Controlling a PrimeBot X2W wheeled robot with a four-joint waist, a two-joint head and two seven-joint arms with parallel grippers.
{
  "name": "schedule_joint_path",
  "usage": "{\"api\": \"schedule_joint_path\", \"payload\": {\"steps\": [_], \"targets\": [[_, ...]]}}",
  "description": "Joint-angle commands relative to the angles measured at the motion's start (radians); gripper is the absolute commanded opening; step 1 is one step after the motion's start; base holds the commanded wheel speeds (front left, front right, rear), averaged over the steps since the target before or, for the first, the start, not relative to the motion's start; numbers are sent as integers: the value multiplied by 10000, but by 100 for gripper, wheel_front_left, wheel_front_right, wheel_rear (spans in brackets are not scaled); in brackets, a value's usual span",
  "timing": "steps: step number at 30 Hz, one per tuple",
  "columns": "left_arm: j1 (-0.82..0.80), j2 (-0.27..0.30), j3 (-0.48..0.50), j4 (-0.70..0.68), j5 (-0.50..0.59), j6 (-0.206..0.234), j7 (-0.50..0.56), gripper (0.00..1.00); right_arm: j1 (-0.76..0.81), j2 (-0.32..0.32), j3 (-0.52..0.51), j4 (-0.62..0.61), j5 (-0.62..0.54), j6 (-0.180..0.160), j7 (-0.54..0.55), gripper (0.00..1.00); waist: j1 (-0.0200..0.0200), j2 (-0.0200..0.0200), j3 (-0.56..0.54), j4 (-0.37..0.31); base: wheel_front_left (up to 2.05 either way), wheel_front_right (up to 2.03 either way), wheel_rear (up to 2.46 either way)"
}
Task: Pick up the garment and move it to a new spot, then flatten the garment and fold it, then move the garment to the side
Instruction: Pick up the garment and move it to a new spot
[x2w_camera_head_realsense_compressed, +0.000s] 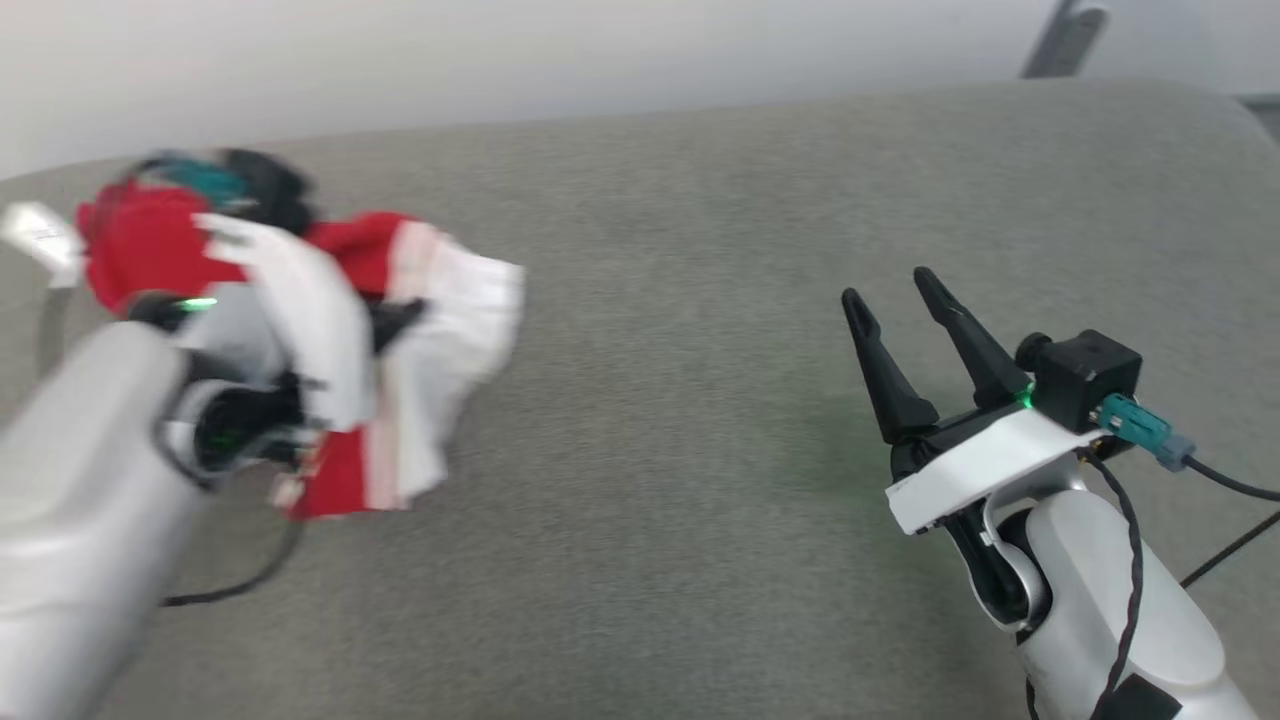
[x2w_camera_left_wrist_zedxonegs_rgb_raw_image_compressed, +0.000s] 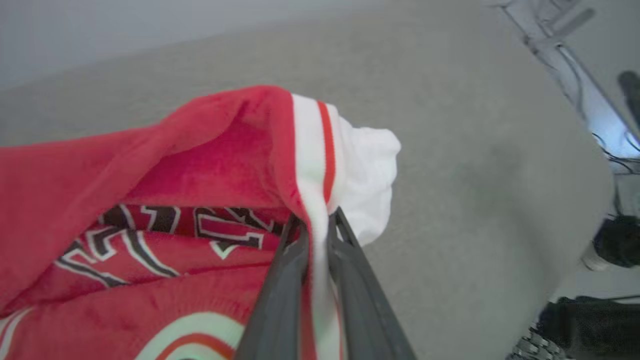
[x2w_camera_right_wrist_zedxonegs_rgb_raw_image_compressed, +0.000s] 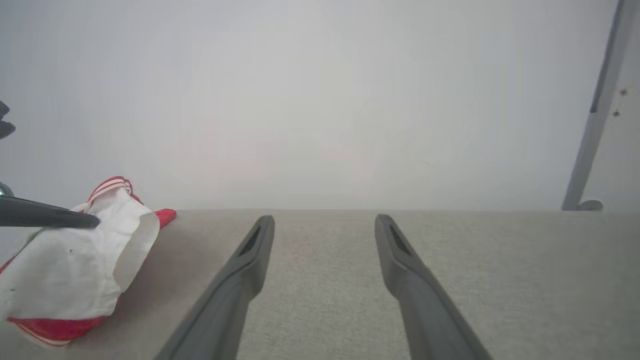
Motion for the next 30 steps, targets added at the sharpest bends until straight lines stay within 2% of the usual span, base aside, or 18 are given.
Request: {"api": "schedule_joint_path", "payload": {"steps": [1,5,7,12,13,19,21,24,30], "targets": [[-267,-295,-230,-421,-329,-18,159,0,154,77,-149,-87,43,1,-48,100,0,0,123,-610,0,0,0],[-625,-1066,-808,-841,-884,-18,564,0,242,242,-538,-306,69,1,-49,100,0,0,428,-1415,0,0,0],[-942,-1407,-1195,-779,-797,-18,770,0,274,342,-762,-461,85,1,-51,100,0,0,607,-1848,0,0,0],[-1897,-2349,-1898,199,-556,-18,682,0,344,701,-1087,-667,158,1,-55,100,0,0,1100,-3107,0,0,0],[-1897,-2349,-1898,199,-556,-18,682,0,344,701,-1087,-667,158,1,-55,100,0,0,1100,-3107,0,0,0],[-2841,-3486,-1895,1524,-1284,-18,93,0,369,1008,-1233,-803,281,1,-56,100,0,0,1681,-4471,0,0,0],[-3062,-3670,-1939,1977,-1417,-18,-101,0,420,1120,-1298,-833,340,1,-56,100,0,0,1872,-4812,0,0,0],[-3336,-3968,-2414,2439,-1265,-18,-317,0,550,1232,-1594,-901,371,1,-55,100,0,0,2128,-4930,0,0,0],[-3507,-4020,-3610,3618,-954,-18,-531,0,885,1417,-1971,-1240,378,1,-57,100,0,0,2522,-4987,0,0,0]]}}
